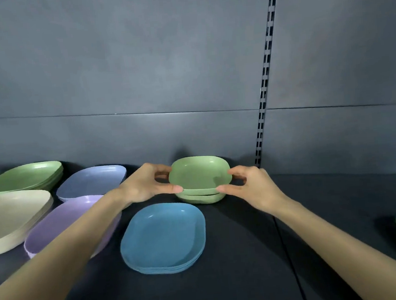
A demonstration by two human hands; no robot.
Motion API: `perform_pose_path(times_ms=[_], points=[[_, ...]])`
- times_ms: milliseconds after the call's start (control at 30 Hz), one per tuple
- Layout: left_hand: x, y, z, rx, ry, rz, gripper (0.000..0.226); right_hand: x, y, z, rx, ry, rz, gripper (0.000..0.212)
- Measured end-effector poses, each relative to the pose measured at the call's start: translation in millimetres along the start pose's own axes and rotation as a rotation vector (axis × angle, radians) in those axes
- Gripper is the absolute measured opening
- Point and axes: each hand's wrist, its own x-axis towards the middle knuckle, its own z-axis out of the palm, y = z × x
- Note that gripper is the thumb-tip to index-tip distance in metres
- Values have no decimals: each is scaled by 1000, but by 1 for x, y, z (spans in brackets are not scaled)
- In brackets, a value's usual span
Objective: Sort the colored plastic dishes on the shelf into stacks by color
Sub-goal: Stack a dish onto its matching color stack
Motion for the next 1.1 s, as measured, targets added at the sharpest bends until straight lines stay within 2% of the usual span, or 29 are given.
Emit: perform_pose_path(times_ms=[300,500,600,833,1100], points=[[9,-11,-4,-64,-53,65,32,-5,-6,5,-37,41,28,69],[2,-4,-4,-106,24,98,44,-3,-14,-2,20,69,-6,67],[-6,-1,-17,-116,84,121,41,0,-25,0,39,82,-41,67],[-51,-23,-85,-118,236,138,44,27,-90,46,58,53,-170,63],[-98,-89,-202,-87,349,91,38,72,-184,145,31,-46,-270,65]])
